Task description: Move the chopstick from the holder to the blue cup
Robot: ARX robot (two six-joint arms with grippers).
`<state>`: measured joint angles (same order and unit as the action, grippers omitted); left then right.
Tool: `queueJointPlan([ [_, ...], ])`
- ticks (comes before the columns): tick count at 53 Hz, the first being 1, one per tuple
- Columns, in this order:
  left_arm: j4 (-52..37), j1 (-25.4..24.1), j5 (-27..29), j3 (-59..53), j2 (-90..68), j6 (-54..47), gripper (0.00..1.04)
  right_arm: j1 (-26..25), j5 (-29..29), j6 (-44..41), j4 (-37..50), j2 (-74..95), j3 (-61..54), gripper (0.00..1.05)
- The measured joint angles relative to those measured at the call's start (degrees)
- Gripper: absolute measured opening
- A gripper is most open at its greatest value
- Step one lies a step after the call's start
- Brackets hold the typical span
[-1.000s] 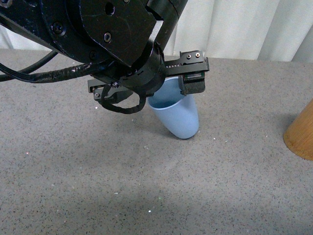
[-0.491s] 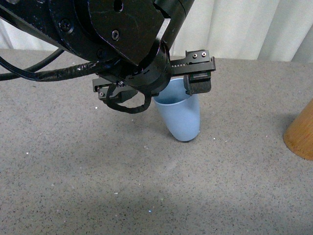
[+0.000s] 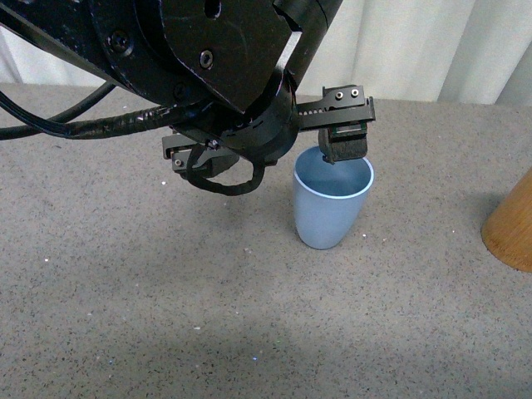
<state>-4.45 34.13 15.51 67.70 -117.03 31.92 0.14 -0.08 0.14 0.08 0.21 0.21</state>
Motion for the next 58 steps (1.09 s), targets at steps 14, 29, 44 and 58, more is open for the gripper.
queueJointPlan([
  [14, -0.4, -1.8, 2.1, -1.1, 2.6, 2.4, 0.98, 0.0, 0.0, 0.0, 0.0, 0.0, 0.0, 0.95],
  [29, -55.8, -9.7, 6.9, -31.0, 12.3, -23.6, 0.61, 0.0, 0.0, 0.0, 0.0, 0.0, 0.0, 0.95],
  [44, -50.6, -32.0, -13.7, -61.7, 50.0, -30.6, 0.11, 0.0, 0.0, 0.0, 0.0, 0.0, 0.0, 0.95],
  [58, 4.2, -34.0, -15.5, -66.5, 116.2, -31.4, 0.04, 0.0, 0.1, 0.0, 0.0, 0.0, 0.0, 0.95],
])
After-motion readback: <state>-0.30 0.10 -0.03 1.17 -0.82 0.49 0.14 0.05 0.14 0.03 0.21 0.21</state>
